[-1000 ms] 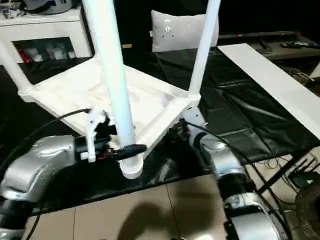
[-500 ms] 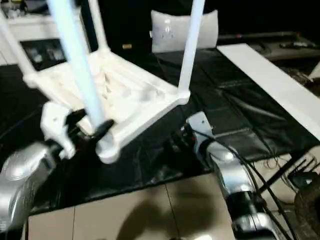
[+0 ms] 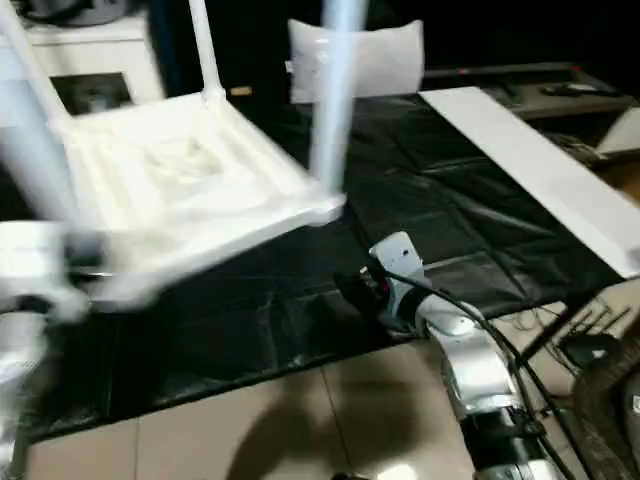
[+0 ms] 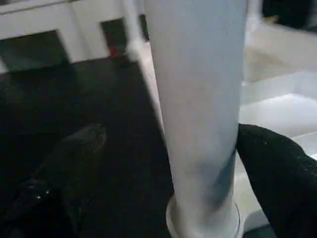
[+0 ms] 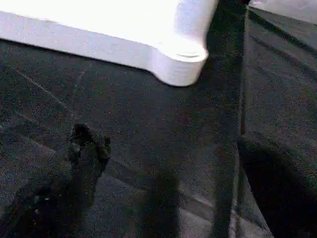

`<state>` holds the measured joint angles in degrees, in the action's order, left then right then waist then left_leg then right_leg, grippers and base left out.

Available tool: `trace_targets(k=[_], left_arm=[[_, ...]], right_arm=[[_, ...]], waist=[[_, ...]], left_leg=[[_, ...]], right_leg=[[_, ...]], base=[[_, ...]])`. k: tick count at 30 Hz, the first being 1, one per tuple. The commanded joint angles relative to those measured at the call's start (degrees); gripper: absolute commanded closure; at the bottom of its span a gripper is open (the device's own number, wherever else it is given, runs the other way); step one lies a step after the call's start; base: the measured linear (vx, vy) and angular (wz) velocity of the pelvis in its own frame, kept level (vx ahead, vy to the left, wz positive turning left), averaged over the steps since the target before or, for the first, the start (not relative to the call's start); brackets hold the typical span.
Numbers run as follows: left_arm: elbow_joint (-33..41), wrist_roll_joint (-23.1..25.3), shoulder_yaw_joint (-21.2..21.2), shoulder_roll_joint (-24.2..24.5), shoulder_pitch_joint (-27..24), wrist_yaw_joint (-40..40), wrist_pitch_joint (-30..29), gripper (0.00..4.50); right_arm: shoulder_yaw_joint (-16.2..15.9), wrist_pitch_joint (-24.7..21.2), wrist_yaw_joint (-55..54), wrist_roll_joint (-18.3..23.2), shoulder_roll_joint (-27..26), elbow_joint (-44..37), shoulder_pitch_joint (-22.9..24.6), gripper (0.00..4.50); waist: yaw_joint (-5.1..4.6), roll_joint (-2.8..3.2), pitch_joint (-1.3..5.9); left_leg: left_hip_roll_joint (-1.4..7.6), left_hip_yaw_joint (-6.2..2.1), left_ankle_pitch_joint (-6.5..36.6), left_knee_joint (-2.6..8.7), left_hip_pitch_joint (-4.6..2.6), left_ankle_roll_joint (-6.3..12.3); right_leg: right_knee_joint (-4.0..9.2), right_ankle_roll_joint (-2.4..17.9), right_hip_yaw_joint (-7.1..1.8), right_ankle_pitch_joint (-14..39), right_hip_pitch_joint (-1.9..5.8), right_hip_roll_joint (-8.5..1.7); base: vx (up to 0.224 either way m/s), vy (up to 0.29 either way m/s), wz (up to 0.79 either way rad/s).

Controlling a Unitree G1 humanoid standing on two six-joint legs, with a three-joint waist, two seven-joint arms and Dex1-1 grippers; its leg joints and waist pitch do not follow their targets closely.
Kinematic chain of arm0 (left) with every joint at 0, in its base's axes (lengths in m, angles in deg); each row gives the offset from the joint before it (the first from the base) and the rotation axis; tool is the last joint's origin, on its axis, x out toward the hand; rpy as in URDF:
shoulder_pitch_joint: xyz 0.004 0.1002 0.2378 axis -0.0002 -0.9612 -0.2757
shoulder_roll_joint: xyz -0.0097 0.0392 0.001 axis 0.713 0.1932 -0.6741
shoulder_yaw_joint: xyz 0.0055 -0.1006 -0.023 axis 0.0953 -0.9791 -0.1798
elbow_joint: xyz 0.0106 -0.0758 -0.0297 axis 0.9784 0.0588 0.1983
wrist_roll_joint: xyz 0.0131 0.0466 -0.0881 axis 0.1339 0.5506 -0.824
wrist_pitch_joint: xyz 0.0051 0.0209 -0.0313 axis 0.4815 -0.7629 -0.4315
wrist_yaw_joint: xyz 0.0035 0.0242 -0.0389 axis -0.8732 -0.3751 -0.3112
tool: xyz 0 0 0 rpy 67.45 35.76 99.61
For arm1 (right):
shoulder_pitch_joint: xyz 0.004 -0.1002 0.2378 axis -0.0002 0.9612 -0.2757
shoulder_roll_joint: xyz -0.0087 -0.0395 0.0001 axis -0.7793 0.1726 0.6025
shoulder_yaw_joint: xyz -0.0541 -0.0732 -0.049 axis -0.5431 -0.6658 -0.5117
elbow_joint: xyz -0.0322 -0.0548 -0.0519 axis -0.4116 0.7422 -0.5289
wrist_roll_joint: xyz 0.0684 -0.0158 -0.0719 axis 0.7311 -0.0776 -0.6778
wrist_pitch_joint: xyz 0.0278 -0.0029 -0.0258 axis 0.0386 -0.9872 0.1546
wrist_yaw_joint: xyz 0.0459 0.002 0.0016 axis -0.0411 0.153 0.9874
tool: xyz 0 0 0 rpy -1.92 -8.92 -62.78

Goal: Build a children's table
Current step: Flip table

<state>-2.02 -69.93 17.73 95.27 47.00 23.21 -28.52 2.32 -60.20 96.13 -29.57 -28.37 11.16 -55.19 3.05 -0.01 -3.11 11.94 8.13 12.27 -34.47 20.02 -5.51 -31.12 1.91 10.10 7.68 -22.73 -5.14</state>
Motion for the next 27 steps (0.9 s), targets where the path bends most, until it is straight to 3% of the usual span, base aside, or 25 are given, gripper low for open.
trace_targets(k=[1, 2, 3, 4, 7, 8, 11, 12, 15, 16, 18, 19, 21, 27], left_arm=[[-1.55, -0.15, 0.89, -0.42, 1.06, -0.32, -0.66, 0.0], [-2.91, -1.08, 1.38, -0.49, 1.8, 0.75, 0.31, 0.0], [-4.41, -1.83, 1.87, -0.51, 2.63, 1.98, 1.64, 0.0], [-5.32, -2.23, 2.16, -0.51, 3.13, 2.72, 2.49, 0.0], [-9.34, -2.41, 2.92, 0.22, 4.88, 4.39, 4.39, 0.0], [-13.09, -2.72, 2.0, 0.34, 6.57, 4.23, 4.73, 0.0], [-16.89, -3.08, 0.11, 0.42, 8.32, 3.05, 5.14, 0.36], [-17.79, -3.3, -0.53, 0.42, 8.86, 2.63, 5.37, 0.36], [-19.35, -4.59, -1.65, 0.33, 10.26, 2.39, 6.47, 0.63], [-19.38, -5.2, -1.94, -0.01, 10.67, 2.25, 6.71, 0.74], [-19.74, -5.48, -1.64, -0.19, 10.93, 2.85, 7.25, 0.78], [-19.77, -5.33, -1.22, -0.41, 11.05, 2.92, 7.6, 0.84], [-19.58, -5.31, -0.69, -0.76, 11.12, 3.11, 7.84, 1.16], [-20.69, -5.28, 0.14, -0.82, 11.3, 2.61, 9.29, 1.52]], right_arm=[[0.69, -1.26, 1.35, 2.13, -0.34, -2.57, -0.32, 0.0], [0.34, -0.72, 2.7, 2.86, -0.42, -3.05, -0.46, 0.0], [0.08, -0.68, 3.7, 3.37, -0.52, -3.45, -0.65, 0.0], [-0.07, -0.68, 4.3, 3.68, -0.59, -3.69, -0.77, 0.0], [-0.16, -1.21, 5.81, 5.47, -1.61, -3.97, -1.76, 0.0], [-0.68, -2.29, 7.21, 6.79, -2.26, -4.24, -2.75, 0.0], [-1.82, -4.08, 8.74, 7.38, -2.43, -4.22, -3.79, 0.0], [-2.33, -4.39, 9.49, 7.43, -2.4, -4.08, -4.07, 0.0], [-3.25, -5.13, 12.29, 8.52, -2.79, -3.41, -4.67, 0.0], [-2.95, -5.79, 13.33, 10.07, -3.9, -2.62, -5.02, 0.0], [-2.96, -6.19, 13.97, 10.9, -4.44, -1.91, -5.39, 0.0], [-3.45, -6.06, 14.59, 11.02, -4.58, -1.33, -5.7, 0.0], [-3.96, -5.78, 15.0, 11.04, -4.86, -0.6, -6.1, 0.0], [-3.21, -4.47, 13.8, 10.54, -7.05, 2.62, -7.89, 0.0]], waist=[[0.74, 0.17, 3.6], [0.96, 0.23, 3.6], [1.19, -0.15, 3.67], [1.63, 0.08, 3.71], [2.66, -0.03, 3.94], [2.81, -0.02, 3.93], [3.02, -0.28, 3.91], [3.27, -0.07, 4.01], [3.41, -0.18, 4.03], [3.44, 0.16, 4.05], [3.41, -0.04, 4.08], [3.45, 0.19, 4.02], [3.52, -0.06, 3.97], [3.58, 0.09, 4.09]], left_leg=[[1.1, -0.23, 14.31, 4.31, 0.13, 4.47], [1.2, -0.24, 13.62, 4.39, 0.25, 4.55], [1.23, -0.16, 12.59, 4.42, 0.42, 4.77], [1.3, -0.11, 11.51, 4.36, 0.26, 4.86], [1.32, 0.13, 9.74, 4.29, 0.02, 4.61], [1.14, 0.11, 9.11, 4.31, 0.32, 4.66], [1.16, 0.18, 9.06, 4.29, 0.27, 4.28], [1.26, 0.16, 8.48, 4.24, 0.22, 4.09], [1.42, 0.12, 8.65, 4.34, 0.24, 3.79], [1.53, 0.06, 8.97, 4.37, 0.23, 3.67], [1.53, 0.08, 9.1, 4.39, 0.27, 3.47], [1.61, 0.04, 9.54, 4.45, 0.17, 3.26], [1.54, 0.11, 10.1, 4.44, 0.13, 3.03], [1.61, 0.04, 9.66, 4.48, 0.16, 2.46]], right_leg=[[4.26, 0.93, -2.78, 25.71, 2.83, -3.18], [4.04, 1.55, -2.97, 24.76, 2.89, -3.25], [3.78, 2.09, -3.17, 23.69, 3.0, -3.34], [3.63, 2.78, -3.45, 22.49, 2.82, -3.46], [3.12, 3.71, -3.83, 20.12, 2.78, -3.54], [2.89, 3.85, -3.88, 19.68, 2.97, -3.5], [2.78, 3.6, -4.05, 20.83, 2.99, -3.64], [2.7, 3.6, -4.1, 20.49, 3.01, -3.73], [2.59, 3.94, -4.13, 20.22, 3.03, -3.73], [2.5, 4.31, -4.19, 20.01, 3.0, -3.86], [2.51, 4.51, -4.2, 19.83, 3.05, -3.86], [2.59, 4.67, -4.21, 20.15, 2.96, -3.86], [2.73, 4.47, -4.2, 20.74, 3.0, -3.88], [2.55, 4.36, -4.27, 20.37, 2.99, -3.96]], base=[[0.0, 0.0, 0.0], [0.0, 0.0, 0.0], [0.0, 0.0, 0.0], [0.0, 0.0, 0.0], [0.0, 0.0, 0.0], [0.0, 0.0, 0.0], [0.0, 0.0, 0.0], [0.0, 0.0, 0.0], [0.0, 0.0, 0.0], [0.0, 0.0, 0.0], [0.0, 0.0, 0.0], [0.0, 0.0, 0.0], [0.0, 0.0, 0.0], [0.0, 0.0, 0.0]])
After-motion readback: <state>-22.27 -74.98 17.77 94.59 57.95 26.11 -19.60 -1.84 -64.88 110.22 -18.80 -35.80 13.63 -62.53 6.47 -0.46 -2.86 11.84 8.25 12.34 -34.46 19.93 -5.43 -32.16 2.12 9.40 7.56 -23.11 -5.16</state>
